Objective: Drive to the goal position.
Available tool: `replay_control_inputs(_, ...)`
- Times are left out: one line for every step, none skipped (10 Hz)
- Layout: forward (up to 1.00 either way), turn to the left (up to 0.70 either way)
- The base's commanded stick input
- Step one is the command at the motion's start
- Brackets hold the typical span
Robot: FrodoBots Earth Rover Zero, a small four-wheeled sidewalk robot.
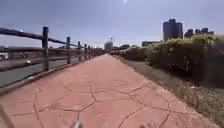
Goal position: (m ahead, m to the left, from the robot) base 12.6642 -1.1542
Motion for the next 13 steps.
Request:
replay_control_inputs(0.85,0.0)
replay_control_inputs(0.85,0.0)
replay_control_inputs(0.85,0.0)
replay_control_inputs(0.85,0.0)
replay_control_inputs(0.85,0.0)
replay_control_inputs(0.85,0.0)
replay_control_inputs(0.85,0.23)
replay_control_inputs(0.85,0.34)
replay_control_inputs(0.85,0.07)
replay_control_inputs(0.85,0.0)
replay_control_inputs(0.85,0.0)
replay_control_inputs(0.85,0.0)
replay_control_inputs(0.85,0.0)
